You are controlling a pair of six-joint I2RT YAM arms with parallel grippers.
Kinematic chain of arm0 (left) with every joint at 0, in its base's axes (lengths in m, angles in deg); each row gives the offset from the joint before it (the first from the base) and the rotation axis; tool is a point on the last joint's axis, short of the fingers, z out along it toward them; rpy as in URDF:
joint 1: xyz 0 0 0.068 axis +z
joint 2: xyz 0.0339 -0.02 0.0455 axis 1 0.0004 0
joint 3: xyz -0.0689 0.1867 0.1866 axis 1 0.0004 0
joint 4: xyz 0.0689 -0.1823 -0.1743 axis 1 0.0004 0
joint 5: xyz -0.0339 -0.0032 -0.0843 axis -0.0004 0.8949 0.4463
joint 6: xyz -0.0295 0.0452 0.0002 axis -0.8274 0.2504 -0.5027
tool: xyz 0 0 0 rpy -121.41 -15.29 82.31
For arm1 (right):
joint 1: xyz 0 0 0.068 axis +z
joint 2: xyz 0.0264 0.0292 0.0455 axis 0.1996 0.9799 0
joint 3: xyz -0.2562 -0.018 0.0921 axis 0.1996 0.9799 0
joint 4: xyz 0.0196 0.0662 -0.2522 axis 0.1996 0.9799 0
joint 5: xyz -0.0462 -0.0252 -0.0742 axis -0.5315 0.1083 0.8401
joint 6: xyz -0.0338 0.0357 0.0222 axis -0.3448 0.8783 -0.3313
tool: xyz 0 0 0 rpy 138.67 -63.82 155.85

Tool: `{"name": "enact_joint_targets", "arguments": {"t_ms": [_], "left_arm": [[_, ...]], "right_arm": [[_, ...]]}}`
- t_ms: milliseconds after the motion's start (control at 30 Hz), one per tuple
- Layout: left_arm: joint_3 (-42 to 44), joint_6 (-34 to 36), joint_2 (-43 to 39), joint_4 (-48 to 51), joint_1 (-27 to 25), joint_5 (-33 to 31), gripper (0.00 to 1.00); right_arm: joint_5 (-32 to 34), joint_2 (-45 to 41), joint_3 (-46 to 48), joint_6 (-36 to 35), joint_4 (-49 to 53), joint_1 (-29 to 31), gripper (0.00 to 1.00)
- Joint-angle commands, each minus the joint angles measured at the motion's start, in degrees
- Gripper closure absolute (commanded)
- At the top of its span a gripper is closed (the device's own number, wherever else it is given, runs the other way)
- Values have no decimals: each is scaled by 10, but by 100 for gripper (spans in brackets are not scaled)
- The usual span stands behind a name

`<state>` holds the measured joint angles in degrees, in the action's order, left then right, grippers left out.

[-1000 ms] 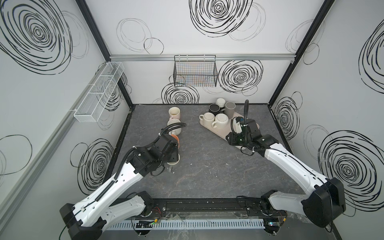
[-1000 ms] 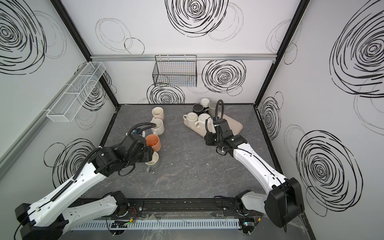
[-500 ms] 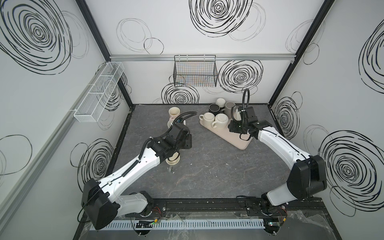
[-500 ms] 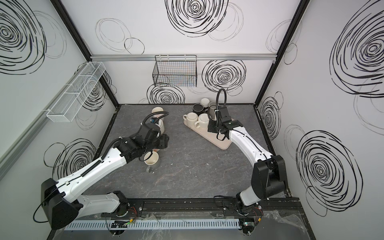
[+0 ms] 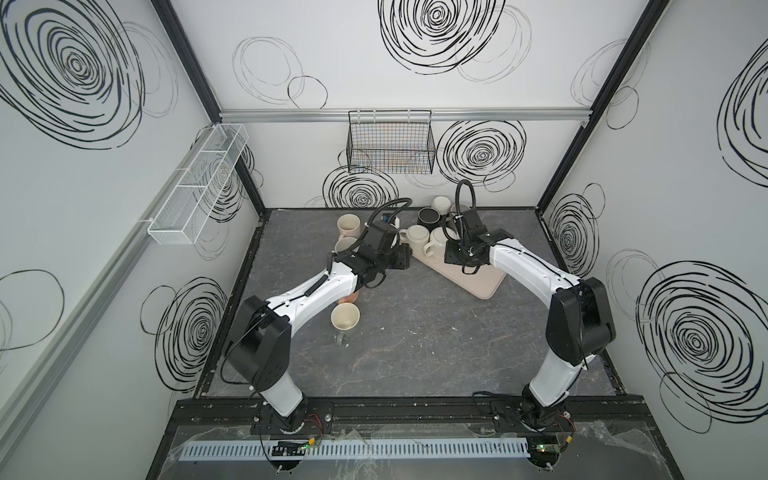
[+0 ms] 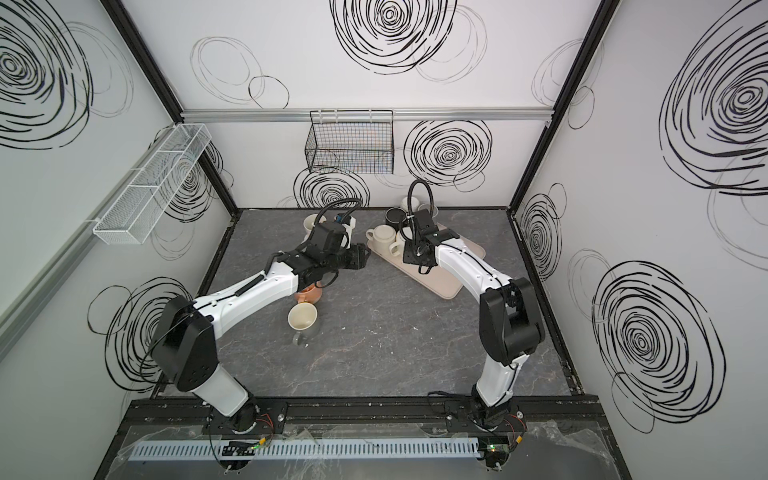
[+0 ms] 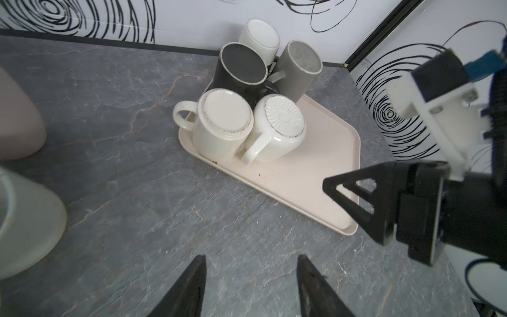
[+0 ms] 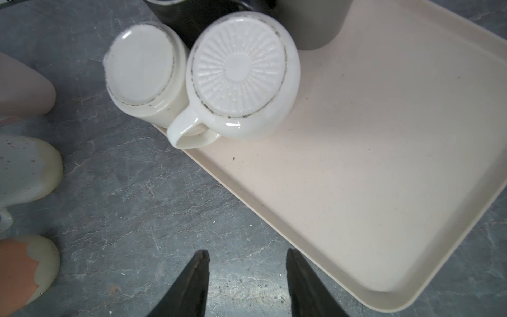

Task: Turn the mug right side up
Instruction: 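Open the left gripper and withdraw while the right gripper descends to a white mug, then grasp the upside-down white mug's handle on the tray with the right gripper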

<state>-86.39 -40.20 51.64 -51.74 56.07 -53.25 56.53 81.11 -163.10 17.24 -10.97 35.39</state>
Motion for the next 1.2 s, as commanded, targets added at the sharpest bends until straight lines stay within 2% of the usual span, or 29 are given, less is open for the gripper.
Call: {"name": "enact_joint_targets", "arguments": {"t_ms": [0, 267, 467, 767, 1167], "left_arm": [[-40, 4, 51, -86, 3, 38, 44], [-150, -14, 206, -143, 3, 64, 43], [-208, -27, 284, -156, 5, 73, 43], [-236, -17, 325, -147, 5, 50, 36], [-273, -29, 361, -163, -16, 83, 37]], "right_arm": [[-10, -2, 2, 13, 42, -21, 49], [-39, -49, 54, -11, 20, -82, 50], [-56, -57, 68, -24, 16, -114, 50], [-76, -53, 86, -26, -4, -127, 50], [-79, -57, 85, -35, -1, -139, 51]]}}
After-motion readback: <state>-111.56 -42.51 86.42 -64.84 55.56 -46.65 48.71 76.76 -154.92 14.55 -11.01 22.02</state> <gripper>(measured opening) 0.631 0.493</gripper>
